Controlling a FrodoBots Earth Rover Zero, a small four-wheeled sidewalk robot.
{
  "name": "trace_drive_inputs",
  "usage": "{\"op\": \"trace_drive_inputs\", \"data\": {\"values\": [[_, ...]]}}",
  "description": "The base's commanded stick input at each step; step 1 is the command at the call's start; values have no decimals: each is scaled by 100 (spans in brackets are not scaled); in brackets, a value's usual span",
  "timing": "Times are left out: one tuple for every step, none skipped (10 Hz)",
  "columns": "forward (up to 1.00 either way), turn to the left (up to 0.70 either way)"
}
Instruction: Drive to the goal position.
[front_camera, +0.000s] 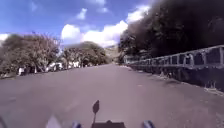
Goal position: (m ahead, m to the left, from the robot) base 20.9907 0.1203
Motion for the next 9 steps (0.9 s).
{"op": "trace_drive_inputs", "data": {"values": [[70, 0], [70, 0], [70, 0], [70, 0], [70, -2], [70, -6], [70, -11], [70, -30], [70, -32]]}}
